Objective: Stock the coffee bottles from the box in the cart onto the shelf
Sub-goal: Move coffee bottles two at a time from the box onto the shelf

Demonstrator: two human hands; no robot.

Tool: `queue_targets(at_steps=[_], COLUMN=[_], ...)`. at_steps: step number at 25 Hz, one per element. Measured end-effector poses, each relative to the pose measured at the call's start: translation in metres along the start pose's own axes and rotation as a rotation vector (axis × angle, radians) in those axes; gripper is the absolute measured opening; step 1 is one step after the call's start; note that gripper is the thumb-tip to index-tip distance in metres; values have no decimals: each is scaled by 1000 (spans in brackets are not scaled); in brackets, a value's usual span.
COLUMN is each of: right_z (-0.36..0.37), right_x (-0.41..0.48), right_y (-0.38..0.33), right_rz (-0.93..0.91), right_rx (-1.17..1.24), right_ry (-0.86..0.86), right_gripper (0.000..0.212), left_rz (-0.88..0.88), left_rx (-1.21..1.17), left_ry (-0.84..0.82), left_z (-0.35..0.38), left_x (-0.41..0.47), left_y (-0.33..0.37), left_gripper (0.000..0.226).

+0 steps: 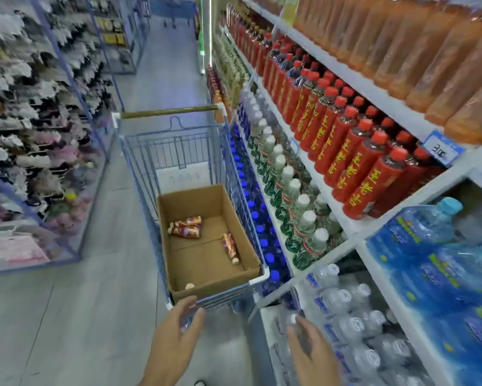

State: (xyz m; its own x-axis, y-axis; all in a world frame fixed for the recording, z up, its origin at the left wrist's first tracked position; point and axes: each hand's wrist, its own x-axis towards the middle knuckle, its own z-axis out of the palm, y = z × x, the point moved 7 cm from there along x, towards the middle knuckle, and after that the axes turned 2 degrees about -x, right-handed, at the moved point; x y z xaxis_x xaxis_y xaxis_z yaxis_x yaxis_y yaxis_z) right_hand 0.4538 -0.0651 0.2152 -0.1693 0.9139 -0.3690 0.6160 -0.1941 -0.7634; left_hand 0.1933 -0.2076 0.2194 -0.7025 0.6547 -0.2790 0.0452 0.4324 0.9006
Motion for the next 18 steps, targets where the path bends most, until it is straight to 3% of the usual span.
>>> queue_targets(at_steps=[5,9,15,18], right_z=[45,75,111,121], right_x=[36,84,177,208], right_y=[-32,-58,-70,-72], right_rz=[77,30,56,83], right_rx=[-103,-138,-116,-134], right_ry=[-97,-218,-331,-386], right_gripper=[29,26,32,27], left_rz=[-141,-204,-212,-122], left_rx=[-41,0,270,431], left_ry=[84,92,-78,-217], left_z=[-28,-13,47,86], left_x=[47,98,218,294], left_y=[-20,-28,-20,-23], left_gripper=[13,12,33,41])
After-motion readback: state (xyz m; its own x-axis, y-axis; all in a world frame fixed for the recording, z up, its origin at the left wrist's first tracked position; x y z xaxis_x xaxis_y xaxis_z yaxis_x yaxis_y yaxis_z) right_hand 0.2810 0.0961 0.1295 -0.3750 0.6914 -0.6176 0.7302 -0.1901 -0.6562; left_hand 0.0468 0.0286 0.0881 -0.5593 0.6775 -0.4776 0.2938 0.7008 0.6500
